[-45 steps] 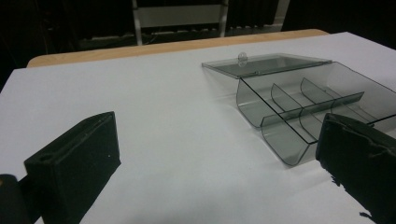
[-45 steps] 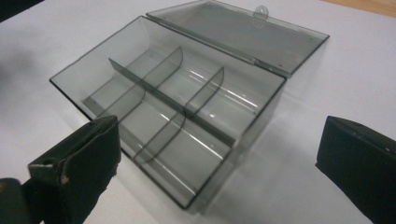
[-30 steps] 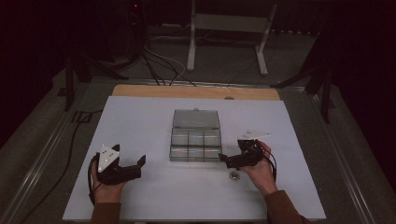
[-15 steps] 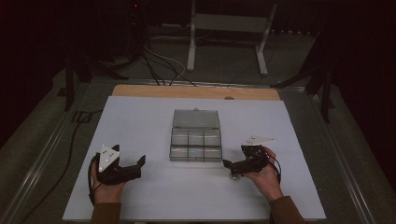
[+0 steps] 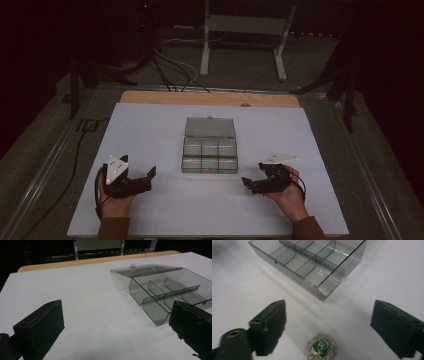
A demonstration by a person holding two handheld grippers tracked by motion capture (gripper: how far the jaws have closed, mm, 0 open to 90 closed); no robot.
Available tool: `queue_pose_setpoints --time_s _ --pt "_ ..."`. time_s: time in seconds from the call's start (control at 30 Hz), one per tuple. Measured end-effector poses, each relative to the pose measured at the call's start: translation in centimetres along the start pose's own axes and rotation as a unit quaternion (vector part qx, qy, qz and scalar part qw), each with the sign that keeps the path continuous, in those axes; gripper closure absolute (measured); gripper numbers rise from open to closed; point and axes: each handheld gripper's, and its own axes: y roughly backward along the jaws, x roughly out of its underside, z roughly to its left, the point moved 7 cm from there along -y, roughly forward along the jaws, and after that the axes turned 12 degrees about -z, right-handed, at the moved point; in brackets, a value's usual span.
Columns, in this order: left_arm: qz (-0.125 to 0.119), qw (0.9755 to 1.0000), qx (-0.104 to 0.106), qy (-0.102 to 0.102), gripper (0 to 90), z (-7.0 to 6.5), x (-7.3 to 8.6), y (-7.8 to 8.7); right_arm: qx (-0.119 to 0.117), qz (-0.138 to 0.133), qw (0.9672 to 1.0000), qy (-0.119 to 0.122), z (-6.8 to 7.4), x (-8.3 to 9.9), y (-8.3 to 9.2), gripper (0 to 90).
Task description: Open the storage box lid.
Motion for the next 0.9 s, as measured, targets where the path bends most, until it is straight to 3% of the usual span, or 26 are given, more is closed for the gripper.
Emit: queue_pose_setpoints --time_s 0.27,0.3,0.6,0.9 --pt "0.001 1.0000 0.000 0.000 1.5 -0.1 0.0 0.0 -0.002 0.012 0.9998 0.015 -0.1 1.1 0.7 29.1" --pt "0.001 1.0000 0.001 0.000 1.5 -0.1 0.1 -0.1 -0.007 0.017 0.9996 0.022 -0.1 1.5 0.9 35.2" --pt "0.002 1.0000 0.000 0.000 1.5 -0.2 0.1 -0.1 -0.022 0.040 0.9980 0.044 0.4 2.9 1.1 48.9" --pt "0.004 1.0000 0.002 -0.002 1.5 -0.3 0.3 -0.2 -0.029 0.061 0.9956 0.065 1.1 3.8 0.3 50.5"
